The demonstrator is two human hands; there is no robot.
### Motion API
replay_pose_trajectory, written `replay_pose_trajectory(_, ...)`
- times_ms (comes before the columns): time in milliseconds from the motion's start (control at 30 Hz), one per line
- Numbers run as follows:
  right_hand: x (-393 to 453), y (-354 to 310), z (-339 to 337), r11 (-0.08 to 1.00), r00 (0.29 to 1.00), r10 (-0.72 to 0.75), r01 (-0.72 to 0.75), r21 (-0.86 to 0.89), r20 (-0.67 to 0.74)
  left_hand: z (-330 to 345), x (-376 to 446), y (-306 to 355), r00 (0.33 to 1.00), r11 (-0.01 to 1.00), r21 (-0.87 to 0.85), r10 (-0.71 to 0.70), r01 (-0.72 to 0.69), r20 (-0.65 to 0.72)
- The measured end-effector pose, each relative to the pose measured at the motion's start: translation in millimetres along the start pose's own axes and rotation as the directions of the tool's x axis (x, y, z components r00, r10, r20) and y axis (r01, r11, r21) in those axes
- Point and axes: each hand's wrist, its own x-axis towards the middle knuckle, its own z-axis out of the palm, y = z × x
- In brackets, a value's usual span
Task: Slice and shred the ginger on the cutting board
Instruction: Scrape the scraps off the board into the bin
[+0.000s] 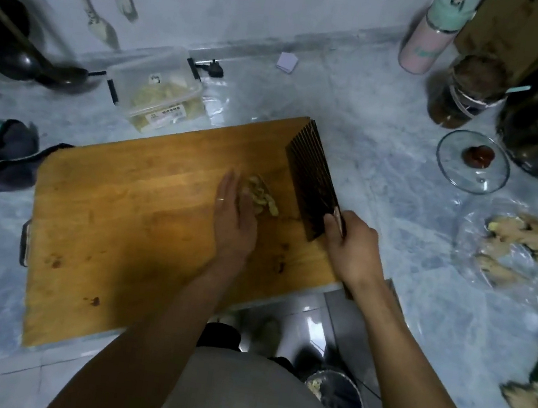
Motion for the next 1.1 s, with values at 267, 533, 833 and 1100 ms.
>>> replay_pose_trajectory(267,-26,32,19,0.893,0.961,0.274,-0.272,0.359,0.047,-45,91,-47,0.968,0.767,0.598,0.122,-0.232,0.22)
replay_pose_trajectory(533,-30,43,32,0.783,0.934,0.345,-0.341,0.52,0.092,-10,69,-23,0.966,0.802,0.57,0.037,-0.181,0.255)
replay_pose_trajectory(833,-19,33,47,0.887,0.967,0.243,-0.253,0.386,0.075,-4,63,-21,0.94,0.809,0.534,0.067,-0.247,0.334)
replay_pose_trajectory(1100,-13,40,48,0.89,0.963,0.246,-0.27,0.368,0.11,22,52,-10,0.978,0.862,0.495,0.003,-0.109,0.21)
